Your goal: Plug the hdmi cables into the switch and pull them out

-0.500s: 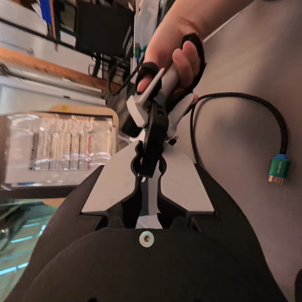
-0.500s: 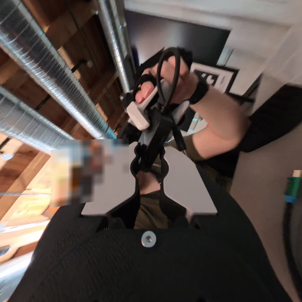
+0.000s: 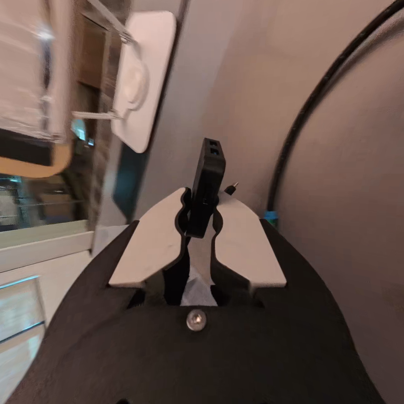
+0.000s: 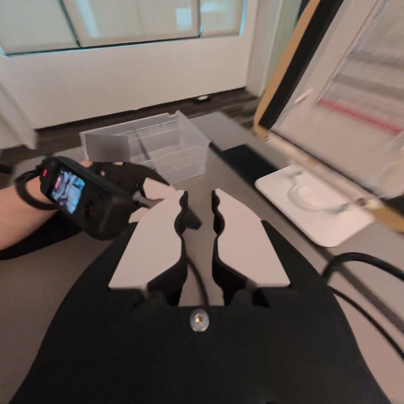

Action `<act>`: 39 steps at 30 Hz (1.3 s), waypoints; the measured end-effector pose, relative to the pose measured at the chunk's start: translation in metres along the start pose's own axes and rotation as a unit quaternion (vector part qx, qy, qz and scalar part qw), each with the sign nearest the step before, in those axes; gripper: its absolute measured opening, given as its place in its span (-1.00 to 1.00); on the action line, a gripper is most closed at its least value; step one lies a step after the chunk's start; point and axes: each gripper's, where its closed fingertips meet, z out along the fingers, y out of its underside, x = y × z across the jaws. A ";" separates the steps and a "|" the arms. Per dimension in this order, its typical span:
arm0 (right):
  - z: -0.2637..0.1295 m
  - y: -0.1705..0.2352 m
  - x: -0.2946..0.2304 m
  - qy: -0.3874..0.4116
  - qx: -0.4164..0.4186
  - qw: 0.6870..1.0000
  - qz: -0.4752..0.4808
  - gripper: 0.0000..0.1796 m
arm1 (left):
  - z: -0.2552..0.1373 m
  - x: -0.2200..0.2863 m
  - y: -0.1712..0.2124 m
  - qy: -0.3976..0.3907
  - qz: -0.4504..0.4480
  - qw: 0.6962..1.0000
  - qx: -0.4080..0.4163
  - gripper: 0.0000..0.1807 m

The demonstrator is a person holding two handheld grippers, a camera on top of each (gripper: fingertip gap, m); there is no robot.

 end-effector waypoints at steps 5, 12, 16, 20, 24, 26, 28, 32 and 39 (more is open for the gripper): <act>-0.025 -0.018 0.009 0.065 0.017 0.996 -0.067 -0.73 | 0.024 -0.001 0.009 -0.032 0.020 0.997 -0.069 -0.81; -0.056 -0.034 0.023 0.101 0.034 0.992 -0.074 -0.73 | 0.050 -0.005 0.045 -0.031 0.004 0.986 -0.164 -0.82; -0.066 -0.040 0.023 0.101 0.042 0.991 -0.072 -0.74 | 0.053 -0.006 0.050 -0.047 0.010 0.987 -0.156 -0.81; -0.066 -0.038 0.023 0.100 0.034 0.992 -0.069 -0.73 | 0.048 -0.008 0.049 -0.042 -0.005 0.988 -0.147 -0.59; -0.063 -0.032 0.025 0.102 0.016 0.992 -0.075 -0.73 | 0.039 0.001 0.047 -0.004 -0.027 0.990 -0.135 -0.51; -0.062 -0.030 0.025 0.104 0.009 0.992 -0.077 -0.73 | 0.037 0.004 0.048 0.000 -0.026 0.990 -0.136 -0.53; -0.062 -0.029 0.026 0.106 0.005 0.991 -0.078 -0.73 | 0.034 0.003 0.052 -0.009 -0.010 0.989 -0.146 -0.52; -0.060 -0.027 0.026 0.106 0.001 0.991 -0.080 -0.73 | 0.026 0.001 0.053 -0.016 -0.005 0.988 -0.153 -0.50; -0.058 -0.023 0.028 0.107 -0.008 0.991 -0.078 -0.73 | 0.004 0.009 0.045 0.005 0.001 0.990 -0.139 -0.58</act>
